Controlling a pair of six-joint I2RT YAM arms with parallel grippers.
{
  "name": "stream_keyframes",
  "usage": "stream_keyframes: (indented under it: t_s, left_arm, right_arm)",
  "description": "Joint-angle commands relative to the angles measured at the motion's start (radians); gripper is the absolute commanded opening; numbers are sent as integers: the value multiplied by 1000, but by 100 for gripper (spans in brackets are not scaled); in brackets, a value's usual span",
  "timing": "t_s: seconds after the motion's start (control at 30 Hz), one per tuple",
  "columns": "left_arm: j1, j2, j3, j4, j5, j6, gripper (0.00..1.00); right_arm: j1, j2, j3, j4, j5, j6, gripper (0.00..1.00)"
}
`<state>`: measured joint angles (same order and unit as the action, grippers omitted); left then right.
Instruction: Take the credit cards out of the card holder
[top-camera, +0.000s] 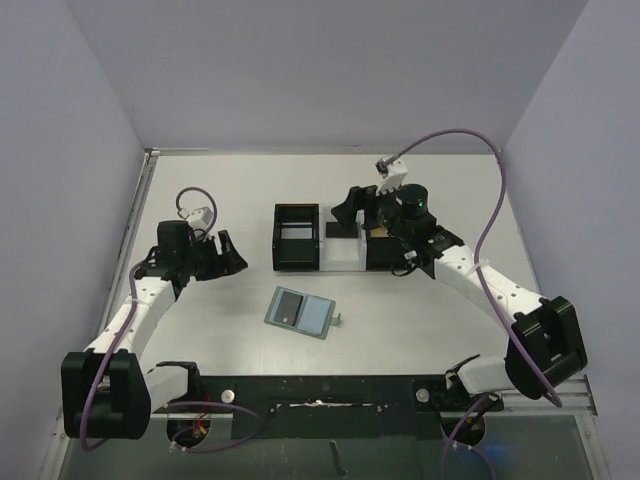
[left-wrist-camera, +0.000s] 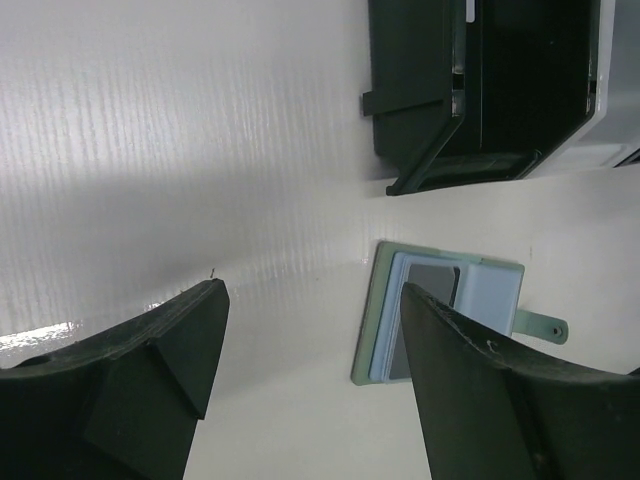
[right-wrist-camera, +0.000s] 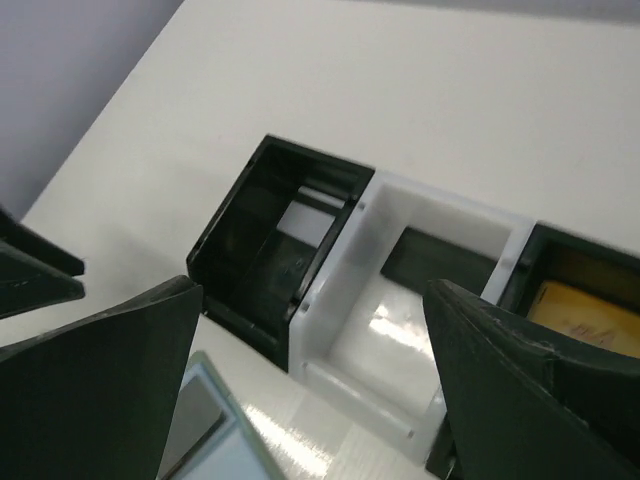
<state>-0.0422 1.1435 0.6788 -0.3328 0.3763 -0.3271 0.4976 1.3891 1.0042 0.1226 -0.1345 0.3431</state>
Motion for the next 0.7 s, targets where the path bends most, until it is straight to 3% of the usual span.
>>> stream_keyframes:
  t_s: [0.0,0.13,0.2,0.3,0.37,0.57,0.67]
  left_arm:
    - [-6,19,26,57,73,23,68]
    - [-37,43,26,54,109,16,67]
    - [-59,56,23,56,128,0,67]
    - [-105,71,24,43,113,-17,64]
    - [-134,73,31,24,69,-15,63]
    - [-152,54,45,3,-46,-9,63]
    - [-139,37,46,3,-62,-13,62]
  right_arm:
    - [-48,-40,-137,159,-182,346,98]
    - [-9,1,-176,198,-296,463,100]
    - [69,16,-189,188,-240,495,92]
    - [202,33,-208,146,-20,562,72]
    - [280,45,-232,148,76,621,64]
    - [417,149,-196,117,96,627,42]
    - [451,201,-151,36,110,614,37]
